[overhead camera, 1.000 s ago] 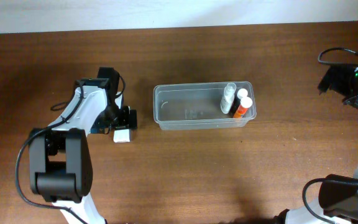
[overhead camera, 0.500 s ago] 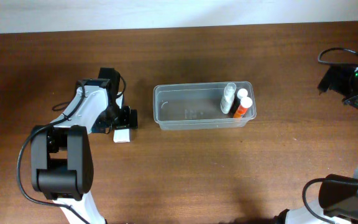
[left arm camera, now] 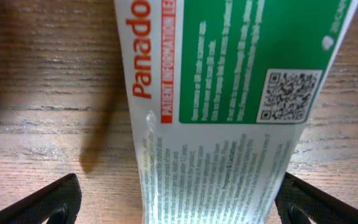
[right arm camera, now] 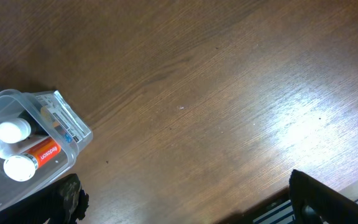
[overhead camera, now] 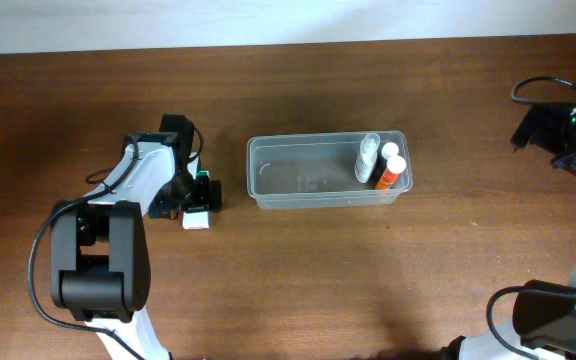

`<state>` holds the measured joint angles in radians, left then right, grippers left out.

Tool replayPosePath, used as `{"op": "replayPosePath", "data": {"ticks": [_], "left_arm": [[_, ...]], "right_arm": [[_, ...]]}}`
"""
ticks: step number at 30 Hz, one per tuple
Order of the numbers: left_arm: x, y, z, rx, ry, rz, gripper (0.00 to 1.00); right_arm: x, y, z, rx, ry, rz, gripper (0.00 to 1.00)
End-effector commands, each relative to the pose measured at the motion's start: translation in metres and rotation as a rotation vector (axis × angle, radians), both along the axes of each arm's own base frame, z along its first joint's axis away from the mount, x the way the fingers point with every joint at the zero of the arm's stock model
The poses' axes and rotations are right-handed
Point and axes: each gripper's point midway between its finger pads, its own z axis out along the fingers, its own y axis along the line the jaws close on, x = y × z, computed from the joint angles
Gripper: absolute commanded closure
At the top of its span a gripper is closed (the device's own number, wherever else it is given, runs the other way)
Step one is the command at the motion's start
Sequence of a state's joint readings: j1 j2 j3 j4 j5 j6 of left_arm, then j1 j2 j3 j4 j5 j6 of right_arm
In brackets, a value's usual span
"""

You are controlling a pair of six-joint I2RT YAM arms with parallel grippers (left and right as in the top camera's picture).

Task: Pack container
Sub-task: 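Lower and close the left gripper on the Panadol box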

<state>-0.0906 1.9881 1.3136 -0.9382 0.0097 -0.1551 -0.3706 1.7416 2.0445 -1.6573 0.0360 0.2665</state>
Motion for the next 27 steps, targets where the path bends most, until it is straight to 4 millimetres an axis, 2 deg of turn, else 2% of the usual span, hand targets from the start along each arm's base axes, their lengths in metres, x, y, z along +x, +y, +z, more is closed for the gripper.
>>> {"op": "replayPosePath", "data": {"ticks": [1, 5, 8, 10, 16, 21, 25, 27], "left_arm": [[-0.0021, 0.0017, -0.0053, 0.013, 0.011, 0.011, 0.01], [-0.0009, 0.0023, -0.0054, 0.016, 0.006, 0.011, 0.01], [-0.0008, 0.0043, -0.0054, 0.028, 0.005, 0.01, 0.11], [-0.0007, 0.0043, -0.0054, 0.028, 0.005, 0.01, 0.11], [-0.0008, 0.0043, -0.0054, 0.028, 0.005, 0.01, 0.32], [-0.0009, 0.0042, -0.0054, 0.027, 0.005, 0.01, 0.35], [-0.001, 0.0041, -0.0054, 0.027, 0.006, 0.01, 0.46], [-0.0011, 0.0041, -0.0053, 0.027, 0.006, 0.01, 0.48]], "right_arm": [[-0.0035, 0.0001, 0.0073, -0.008, -0.023, -0.011, 0.02], [-0.0035, 0.0001, 0.0073, -0.008, -0.023, -0.011, 0.02], [-0.0035, 0.0001, 0.0074, -0.008, -0.023, -0.011, 0.02], [-0.0035, 0.0001, 0.0073, -0.008, -0.023, -0.011, 0.02], [-0.0036, 0.0001, 0.0072, -0.008, -0.022, -0.011, 0.02], [-0.0035, 0.0001, 0.0074, -0.008, -0.023, -0.011, 0.02], [-0.0035, 0.0001, 0.0073, -0.008, -0.023, -0.011, 0.02], [-0.0035, 0.0001, 0.0073, -0.008, -0.023, -0.011, 0.02]]}}
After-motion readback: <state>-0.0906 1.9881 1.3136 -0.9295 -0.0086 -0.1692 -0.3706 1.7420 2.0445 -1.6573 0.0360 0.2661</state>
